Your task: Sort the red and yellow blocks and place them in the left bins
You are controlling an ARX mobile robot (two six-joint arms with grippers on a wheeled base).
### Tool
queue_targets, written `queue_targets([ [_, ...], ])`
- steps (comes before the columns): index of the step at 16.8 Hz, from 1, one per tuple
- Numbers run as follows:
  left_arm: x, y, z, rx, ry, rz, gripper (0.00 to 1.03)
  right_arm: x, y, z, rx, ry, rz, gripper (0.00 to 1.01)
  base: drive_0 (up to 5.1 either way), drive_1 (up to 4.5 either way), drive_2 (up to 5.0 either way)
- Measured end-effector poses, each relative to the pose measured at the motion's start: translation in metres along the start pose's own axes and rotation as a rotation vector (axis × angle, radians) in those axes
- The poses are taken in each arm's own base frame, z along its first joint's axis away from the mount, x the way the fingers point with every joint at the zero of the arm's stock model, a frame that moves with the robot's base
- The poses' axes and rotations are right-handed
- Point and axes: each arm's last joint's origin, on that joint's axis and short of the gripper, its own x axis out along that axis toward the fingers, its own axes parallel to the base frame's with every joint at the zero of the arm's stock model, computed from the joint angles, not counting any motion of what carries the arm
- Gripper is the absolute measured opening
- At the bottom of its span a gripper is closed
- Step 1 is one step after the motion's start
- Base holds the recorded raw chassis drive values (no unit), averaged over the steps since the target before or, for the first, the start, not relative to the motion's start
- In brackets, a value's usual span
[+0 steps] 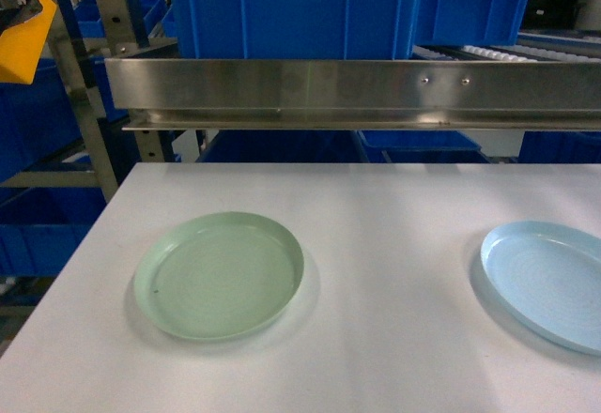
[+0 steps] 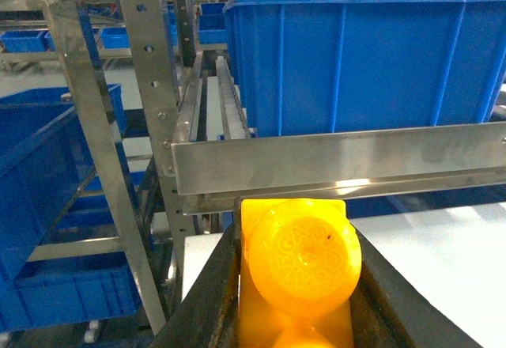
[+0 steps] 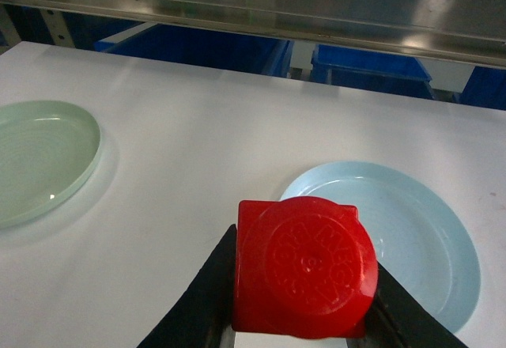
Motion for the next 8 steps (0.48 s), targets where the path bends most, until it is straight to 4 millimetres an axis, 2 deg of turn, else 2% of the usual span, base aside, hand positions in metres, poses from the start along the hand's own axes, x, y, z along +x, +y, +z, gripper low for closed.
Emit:
queue_targets([
  [8,0.0,-0.0001,0.0001,0.0,-0.002,-0.001,0.27,0.0,0.0,-0.0001,0.0,0.001,0.0,0.28,-5.1,2.38,2.4],
])
